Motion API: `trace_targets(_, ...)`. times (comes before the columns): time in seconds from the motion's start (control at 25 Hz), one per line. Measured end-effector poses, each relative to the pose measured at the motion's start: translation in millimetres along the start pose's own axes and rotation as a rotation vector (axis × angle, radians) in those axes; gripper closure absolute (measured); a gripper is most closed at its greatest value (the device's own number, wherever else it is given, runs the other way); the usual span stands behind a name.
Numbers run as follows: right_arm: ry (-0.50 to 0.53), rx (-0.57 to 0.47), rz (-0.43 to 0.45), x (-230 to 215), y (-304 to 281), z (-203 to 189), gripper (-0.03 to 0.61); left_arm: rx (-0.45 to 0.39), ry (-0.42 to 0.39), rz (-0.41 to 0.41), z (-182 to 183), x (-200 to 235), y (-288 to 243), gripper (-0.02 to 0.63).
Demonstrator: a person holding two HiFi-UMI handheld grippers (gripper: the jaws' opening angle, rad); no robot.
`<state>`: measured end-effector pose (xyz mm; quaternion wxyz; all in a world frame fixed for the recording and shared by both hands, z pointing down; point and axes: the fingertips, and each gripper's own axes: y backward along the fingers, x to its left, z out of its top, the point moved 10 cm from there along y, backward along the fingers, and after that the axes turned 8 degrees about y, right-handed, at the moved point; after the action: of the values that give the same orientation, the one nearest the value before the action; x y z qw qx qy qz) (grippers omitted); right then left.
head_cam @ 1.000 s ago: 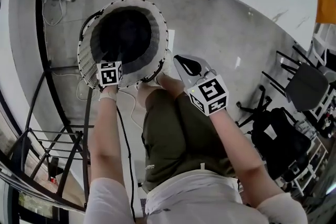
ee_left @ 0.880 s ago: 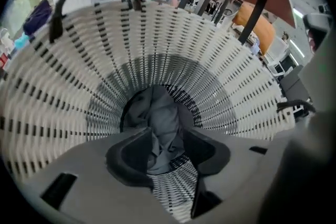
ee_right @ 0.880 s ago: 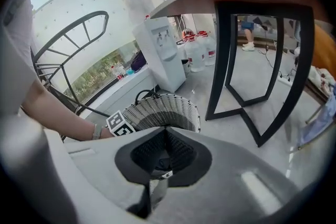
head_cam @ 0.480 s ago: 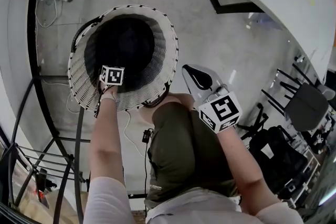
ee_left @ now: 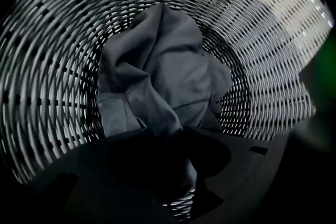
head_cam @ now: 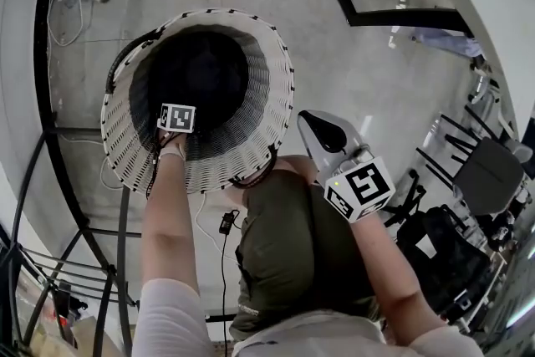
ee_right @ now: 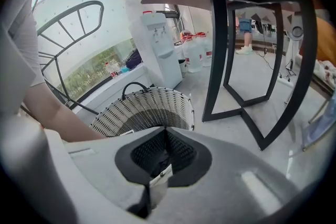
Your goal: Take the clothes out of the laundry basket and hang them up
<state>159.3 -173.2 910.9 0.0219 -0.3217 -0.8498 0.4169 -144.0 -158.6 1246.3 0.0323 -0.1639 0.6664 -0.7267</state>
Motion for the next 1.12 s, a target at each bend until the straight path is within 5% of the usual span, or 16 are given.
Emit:
trace_targets(0.24,-0.030,-0.010,-0.001,-5,-7,0,0.571,0.108,-0.124,0.102,0,-4,-17,0.601)
trace_targets(0.52,-0.058,-0.008,-0.011,-2,11,12,0.571,0.141,-0.148,0.092,-2,-13,15,0.604)
trace_targets(0.84,-0.108,0.008,-0.021,16,66,44,0.572,0.065,-0.115,0.096,-5,-36,108,0.604)
trace_targets(1.12,-0.124,-0.002,-0.023,45,125,70,0.571,-0.028,-0.167,0.126,-29,-46,198,0.604)
